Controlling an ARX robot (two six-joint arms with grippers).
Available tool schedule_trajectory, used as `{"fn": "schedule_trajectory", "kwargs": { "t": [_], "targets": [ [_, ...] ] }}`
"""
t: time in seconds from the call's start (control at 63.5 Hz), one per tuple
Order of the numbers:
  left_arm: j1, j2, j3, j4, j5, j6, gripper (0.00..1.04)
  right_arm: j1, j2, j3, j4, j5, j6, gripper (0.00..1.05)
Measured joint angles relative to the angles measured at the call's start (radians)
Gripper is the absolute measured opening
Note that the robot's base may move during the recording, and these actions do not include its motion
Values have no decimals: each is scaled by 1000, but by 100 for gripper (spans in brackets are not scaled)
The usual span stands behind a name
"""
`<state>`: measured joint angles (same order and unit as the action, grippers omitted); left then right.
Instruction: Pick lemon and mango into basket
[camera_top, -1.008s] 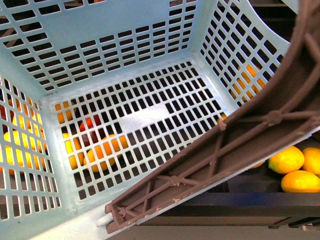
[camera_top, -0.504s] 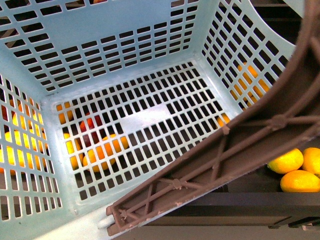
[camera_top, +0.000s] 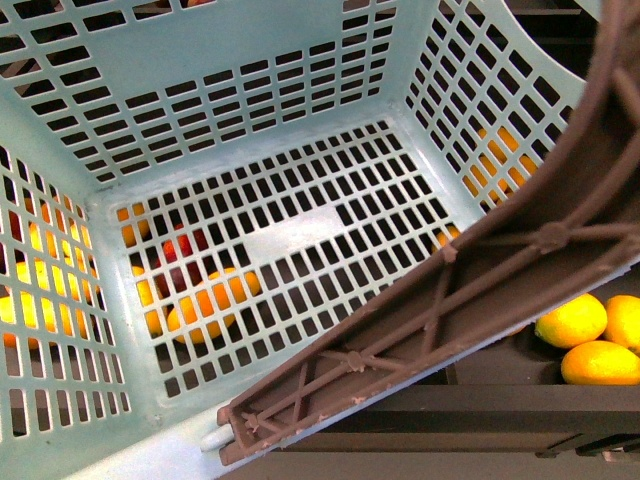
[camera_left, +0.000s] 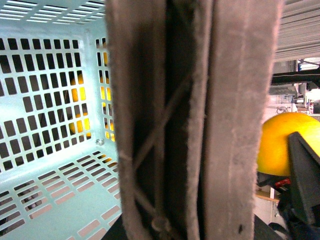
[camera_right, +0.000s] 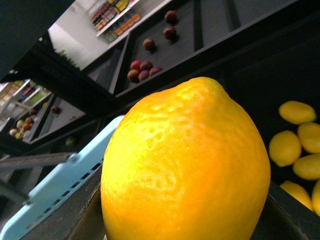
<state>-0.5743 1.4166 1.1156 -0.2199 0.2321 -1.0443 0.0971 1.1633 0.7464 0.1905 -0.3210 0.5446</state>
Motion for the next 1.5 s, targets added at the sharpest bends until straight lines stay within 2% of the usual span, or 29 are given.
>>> {"fn": "schedule_trajectory", "kwargs": {
  "t": [0.157,0.472,0.52,0.583,0.724,0.803,0.913,0.96,0.992,1.039,1.134,1.275,1.496],
  "targets": [
    [0,0,0,0,0,0,15,170,93,-15,70,85,63,64],
    [0,0,0,0,0,0,15,290,180,-15,77,154,64,64],
    [0,0,0,0,0,0,15,294,181,-16,72,164,59,65],
    [0,0,0,0,0,0,15,297,180,-16,69,188,45,79],
    [0,0,0,0,0,0,15,259,151,-17,87,241,45,97],
    [0,0,0,0,0,0,15,215,110,-17,91,286,47,96],
    [1,0,1,-3,-5,5,15,108,-13,-23,60,354,8,96],
    [1,0,1,-3,-7,4,15,98,-47,-82,196,464,-110,86],
    [0,0,1,-3,-6,2,15,95,-62,-121,263,485,-185,81],
    [-2,0,1,-3,-1,2,15,86,-82,-173,326,487,-296,74],
    [-2,0,1,-3,5,-1,15,66,-119,-267,378,478,-424,60],
    [0,0,1,-3,-5,2,15,37,-188,-381,410,446,-502,38],
    [-1,0,1,-3,0,1,15,-1,-287,-497,425,415,-528,4]
  ]
}}
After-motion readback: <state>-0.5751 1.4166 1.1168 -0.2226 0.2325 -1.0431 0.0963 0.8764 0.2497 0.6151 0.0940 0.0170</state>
